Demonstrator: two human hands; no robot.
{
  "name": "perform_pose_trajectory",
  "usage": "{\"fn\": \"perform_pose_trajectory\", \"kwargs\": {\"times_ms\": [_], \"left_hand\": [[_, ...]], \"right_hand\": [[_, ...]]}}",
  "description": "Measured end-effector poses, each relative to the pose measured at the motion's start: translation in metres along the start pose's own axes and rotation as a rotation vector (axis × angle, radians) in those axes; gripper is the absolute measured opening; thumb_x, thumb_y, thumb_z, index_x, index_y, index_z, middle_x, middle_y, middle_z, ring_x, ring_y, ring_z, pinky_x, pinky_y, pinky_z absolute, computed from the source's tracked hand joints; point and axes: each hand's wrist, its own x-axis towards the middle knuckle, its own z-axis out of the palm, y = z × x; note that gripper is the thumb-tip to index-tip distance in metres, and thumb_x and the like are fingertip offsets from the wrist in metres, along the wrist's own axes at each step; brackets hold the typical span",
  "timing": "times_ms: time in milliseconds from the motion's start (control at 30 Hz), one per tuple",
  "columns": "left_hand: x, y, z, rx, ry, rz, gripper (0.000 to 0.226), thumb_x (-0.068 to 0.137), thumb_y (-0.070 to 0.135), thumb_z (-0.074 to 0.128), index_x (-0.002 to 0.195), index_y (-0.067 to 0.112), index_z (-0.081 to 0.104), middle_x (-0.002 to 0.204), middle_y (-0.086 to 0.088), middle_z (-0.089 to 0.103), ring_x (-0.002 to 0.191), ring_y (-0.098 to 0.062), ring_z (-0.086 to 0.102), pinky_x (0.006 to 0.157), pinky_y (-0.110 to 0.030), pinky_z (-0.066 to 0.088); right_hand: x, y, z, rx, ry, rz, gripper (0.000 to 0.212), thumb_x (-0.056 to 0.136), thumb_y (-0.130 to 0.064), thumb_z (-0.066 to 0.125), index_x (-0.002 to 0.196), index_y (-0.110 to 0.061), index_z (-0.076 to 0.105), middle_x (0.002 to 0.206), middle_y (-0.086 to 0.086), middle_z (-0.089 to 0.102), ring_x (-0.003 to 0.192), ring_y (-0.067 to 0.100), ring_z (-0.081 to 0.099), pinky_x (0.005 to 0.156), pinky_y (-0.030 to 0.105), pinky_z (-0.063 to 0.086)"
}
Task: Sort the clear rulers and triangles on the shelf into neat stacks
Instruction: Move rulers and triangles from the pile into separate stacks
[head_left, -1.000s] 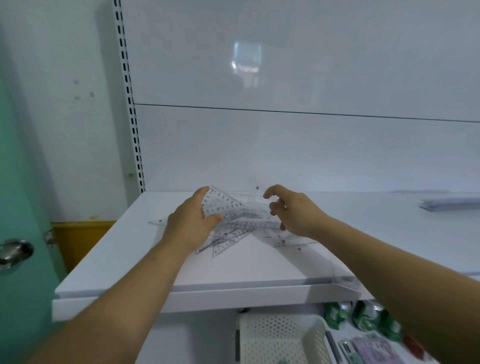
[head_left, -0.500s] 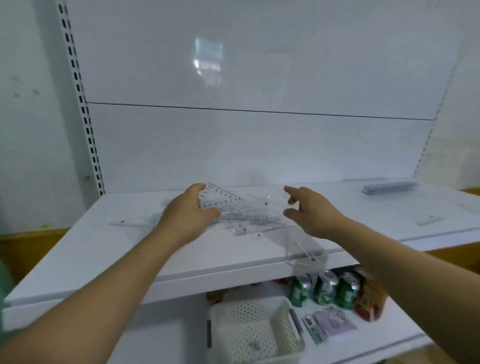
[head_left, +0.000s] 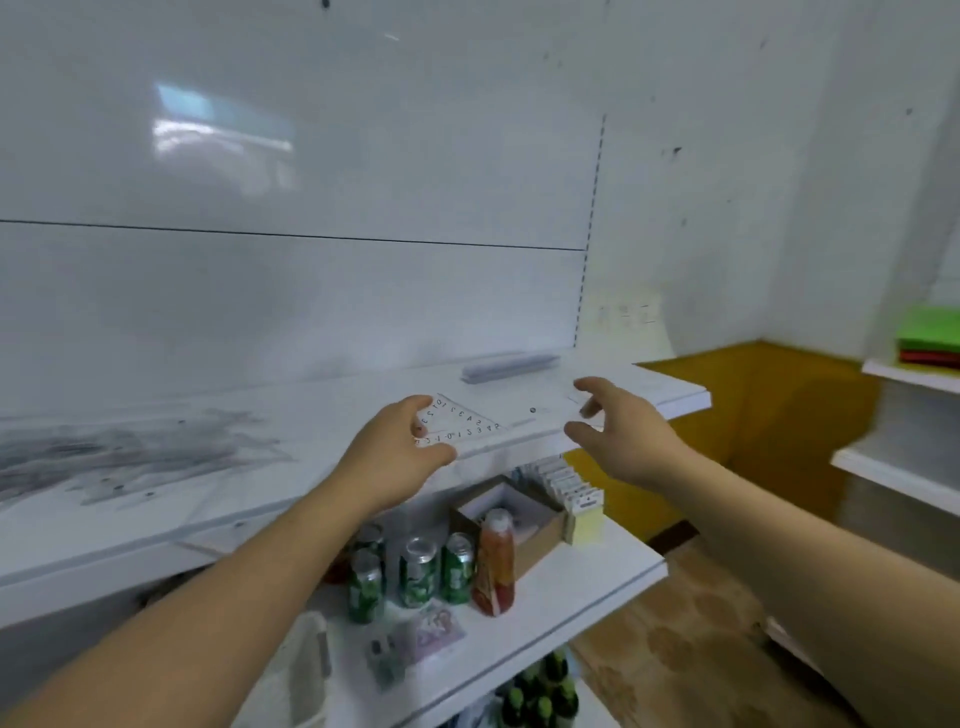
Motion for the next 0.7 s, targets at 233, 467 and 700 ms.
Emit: {"fn": "perform_pose_trajectory", "kwargs": {"times_ms": [233,467,700], "left_hand": [[0.036,0.072,0.090,0.156,-0.060,0.013,0.073,0.080,0.043,0.068,0.142,0.019,0.038,0.137,-0.007,0.047,0.122,-0.026,0.047,0.102,-0.038,0.040],[0.081,0.077,0.124,0.346,-0.072,-0.054,0.072,0.081,0.054,0.061,0.142,0.022,0.039,0.145,-0.005,0.038,0.131,-0.028,0.038,0.105,-0.044,0.036],[0.137,0.054,0.141,0.468,-0.088,-0.175,0.069,0.080,0.057,0.058,0.138,0.021,0.044,0.139,-0.005,0.044,0.123,-0.029,0.043,0.098,-0.041,0.041]], "right_hand": [[-0.013,0.118,-0.059,-0.012,0.032,0.144,0.053,0.092,-0.034,0.056,0.141,-0.028,0.038,0.128,-0.002,0.054,0.096,0.014,0.055,0.079,0.029,0.052],[0.030,0.176,-0.053,0.043,-0.014,0.165,0.053,0.092,-0.032,0.055,0.142,-0.027,0.038,0.138,0.001,0.050,0.097,0.016,0.057,0.077,0.029,0.054],[0.119,0.207,-0.019,0.039,-0.073,0.100,0.053,0.091,-0.031,0.057,0.140,-0.026,0.040,0.138,0.001,0.049,0.102,0.017,0.052,0.079,0.027,0.047]]}}
